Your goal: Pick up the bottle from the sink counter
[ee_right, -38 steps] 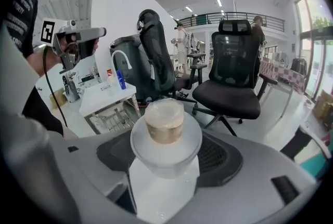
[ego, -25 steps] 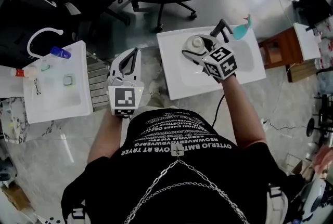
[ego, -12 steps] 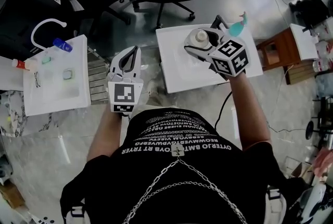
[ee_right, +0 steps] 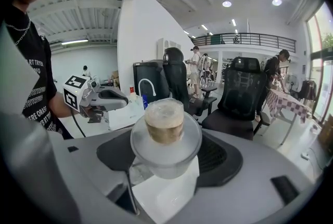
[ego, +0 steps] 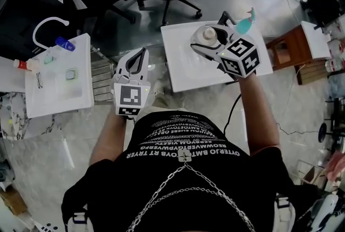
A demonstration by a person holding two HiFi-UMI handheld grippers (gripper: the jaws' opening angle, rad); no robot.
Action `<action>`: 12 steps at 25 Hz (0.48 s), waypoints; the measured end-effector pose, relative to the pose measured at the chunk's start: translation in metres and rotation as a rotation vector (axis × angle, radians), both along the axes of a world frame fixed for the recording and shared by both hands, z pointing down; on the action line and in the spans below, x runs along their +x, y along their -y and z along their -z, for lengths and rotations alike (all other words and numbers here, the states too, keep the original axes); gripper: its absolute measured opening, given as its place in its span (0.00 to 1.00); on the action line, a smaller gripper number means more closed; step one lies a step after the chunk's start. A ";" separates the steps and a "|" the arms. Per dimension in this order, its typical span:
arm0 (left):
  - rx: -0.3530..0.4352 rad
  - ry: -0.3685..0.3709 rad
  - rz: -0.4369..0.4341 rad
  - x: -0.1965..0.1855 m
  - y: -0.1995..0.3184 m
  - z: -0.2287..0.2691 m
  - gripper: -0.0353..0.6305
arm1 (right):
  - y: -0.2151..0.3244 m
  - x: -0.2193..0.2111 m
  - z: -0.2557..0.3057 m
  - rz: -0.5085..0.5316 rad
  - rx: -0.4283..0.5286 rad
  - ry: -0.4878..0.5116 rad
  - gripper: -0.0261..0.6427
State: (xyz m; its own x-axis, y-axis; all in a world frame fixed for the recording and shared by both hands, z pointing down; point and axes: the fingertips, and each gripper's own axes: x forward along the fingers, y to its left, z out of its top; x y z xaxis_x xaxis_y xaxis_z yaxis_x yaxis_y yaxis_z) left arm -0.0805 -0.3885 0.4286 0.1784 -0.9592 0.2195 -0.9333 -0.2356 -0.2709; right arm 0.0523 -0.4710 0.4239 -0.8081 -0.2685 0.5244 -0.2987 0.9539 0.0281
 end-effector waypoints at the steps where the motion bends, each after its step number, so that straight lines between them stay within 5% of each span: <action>1: -0.001 0.002 -0.003 0.001 0.001 0.000 0.06 | 0.001 0.000 0.001 -0.001 0.001 0.001 0.54; 12: -0.033 0.018 -0.021 -0.002 0.028 -0.008 0.06 | 0.029 -0.005 -0.004 -0.009 -0.010 0.006 0.54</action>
State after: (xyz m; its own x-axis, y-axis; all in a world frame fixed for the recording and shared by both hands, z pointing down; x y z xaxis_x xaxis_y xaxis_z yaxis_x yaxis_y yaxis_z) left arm -0.0828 -0.4164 0.4367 0.1944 -0.9473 0.2547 -0.9231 -0.2645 -0.2790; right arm 0.0470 -0.4997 0.4278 -0.8087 -0.2702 0.5226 -0.3071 0.9515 0.0168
